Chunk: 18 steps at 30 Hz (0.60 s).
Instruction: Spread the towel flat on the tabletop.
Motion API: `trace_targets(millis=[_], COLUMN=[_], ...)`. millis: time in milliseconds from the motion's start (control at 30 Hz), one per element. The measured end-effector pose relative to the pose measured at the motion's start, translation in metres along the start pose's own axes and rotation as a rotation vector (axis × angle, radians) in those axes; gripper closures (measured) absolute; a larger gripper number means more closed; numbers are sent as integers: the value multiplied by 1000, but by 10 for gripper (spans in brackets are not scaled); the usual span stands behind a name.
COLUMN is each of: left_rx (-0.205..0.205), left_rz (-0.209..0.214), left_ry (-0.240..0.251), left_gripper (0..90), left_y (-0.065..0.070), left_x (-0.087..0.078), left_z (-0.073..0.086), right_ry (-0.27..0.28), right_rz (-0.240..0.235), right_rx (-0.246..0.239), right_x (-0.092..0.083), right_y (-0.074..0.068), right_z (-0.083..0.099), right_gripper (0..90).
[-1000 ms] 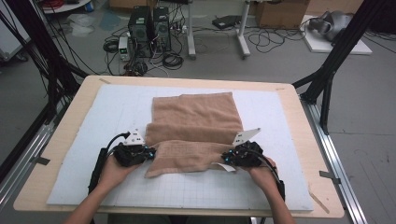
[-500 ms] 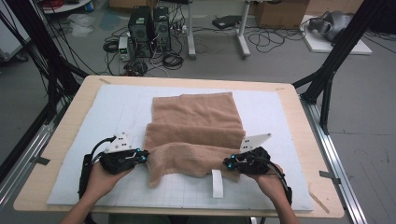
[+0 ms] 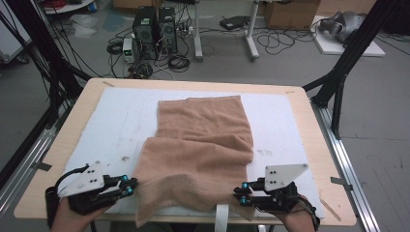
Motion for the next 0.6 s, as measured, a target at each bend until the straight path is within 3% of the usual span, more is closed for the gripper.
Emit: trace_targets(millis=[67,100,200,267,333,367,433,467,500,567,600], left_rx=[13,16,8,11,-36,-28,-26,-38,-41,-42,-34], left_rz=[8,18,10,5,0,-20,-38,-33,-24,-20,-22], left_ry=[-12,-23,-64,-84,-120,-164,-200,-220,-232,-198,-201], left_gripper=[657,642,627,627,618,614,614,622,657,789,836], left_y=[-2,-4,-16,-26,-36,-42,-48,-50,-49,-46,-44], left_x=[7,15,46,69,90,101,111,115,119,118,118], left_z=[0,2,14,25,37,46,54,59,63,64,64], right_ry=[-16,-45,-109,-154,-220,-242,-292,-295,-262,-235,-235], right_rz=[18,61,115,111,120,115,139,132,140,117,108], right_rx=[5,8,49,79,104,119,121,130,126,147,137], right_x=[-2,0,17,32,46,52,61,64,66,64,63], right_y=[7,20,51,67,79,83,90,91,91,89,88], right_z=[-1,3,20,35,52,59,73,77,78,80,81], right_gripper=[707,692,681,663,653,638,657,675,721,846,860])
Point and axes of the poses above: each handheld gripper's, and its own axes: x roughly forward along the jaws, z roughly out of its underside, y roughly to its right, the point moved 7 cm from there along x, roughly forward along the jaws, and after that the axes turned 4 degrees about -z, right-handed, at the moved point
